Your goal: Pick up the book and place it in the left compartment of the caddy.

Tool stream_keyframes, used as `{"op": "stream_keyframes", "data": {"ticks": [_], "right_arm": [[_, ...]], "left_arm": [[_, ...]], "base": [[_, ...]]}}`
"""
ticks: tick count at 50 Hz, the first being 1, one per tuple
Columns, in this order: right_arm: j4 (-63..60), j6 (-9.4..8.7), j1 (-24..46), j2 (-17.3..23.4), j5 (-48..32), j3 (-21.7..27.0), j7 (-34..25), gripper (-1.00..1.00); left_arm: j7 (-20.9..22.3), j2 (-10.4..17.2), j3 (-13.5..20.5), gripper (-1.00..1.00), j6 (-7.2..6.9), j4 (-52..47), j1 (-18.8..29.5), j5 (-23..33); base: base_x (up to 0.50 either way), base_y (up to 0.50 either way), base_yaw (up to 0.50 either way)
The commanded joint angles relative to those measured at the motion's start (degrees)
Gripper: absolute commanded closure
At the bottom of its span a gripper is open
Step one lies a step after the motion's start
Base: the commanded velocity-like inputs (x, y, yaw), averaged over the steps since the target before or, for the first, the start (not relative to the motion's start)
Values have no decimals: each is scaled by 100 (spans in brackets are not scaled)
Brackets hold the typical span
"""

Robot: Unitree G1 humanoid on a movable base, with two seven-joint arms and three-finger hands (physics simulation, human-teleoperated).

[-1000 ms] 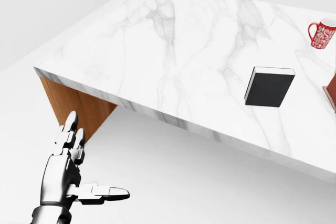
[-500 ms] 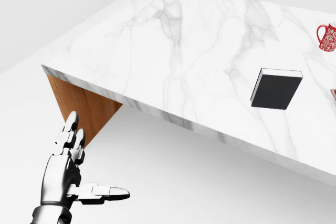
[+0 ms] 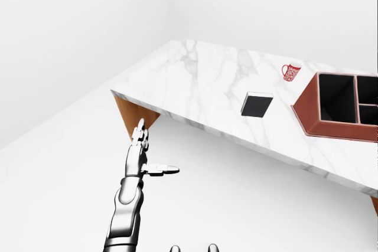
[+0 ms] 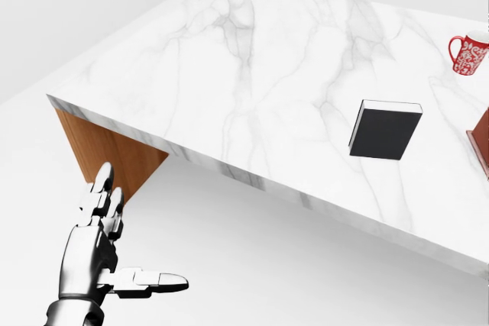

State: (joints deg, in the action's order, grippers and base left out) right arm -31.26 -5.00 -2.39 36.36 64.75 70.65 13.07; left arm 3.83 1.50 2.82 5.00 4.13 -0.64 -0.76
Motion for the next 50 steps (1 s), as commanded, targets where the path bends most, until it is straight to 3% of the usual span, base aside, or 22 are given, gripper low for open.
{"op": "stream_keyframes", "data": {"ticks": [1,50], "right_arm": [[-3,0,-4,-7,1,-2,-11,-100],[-25,0,-5,-16,-11,-3,-15,-100]], "left_arm": [[0,-10,-15,-100,0,-69,-30,4],[3,-3,1,-100,0,55,17,-14]], "base": [[12,-22,0],[13,-24,0]]}}
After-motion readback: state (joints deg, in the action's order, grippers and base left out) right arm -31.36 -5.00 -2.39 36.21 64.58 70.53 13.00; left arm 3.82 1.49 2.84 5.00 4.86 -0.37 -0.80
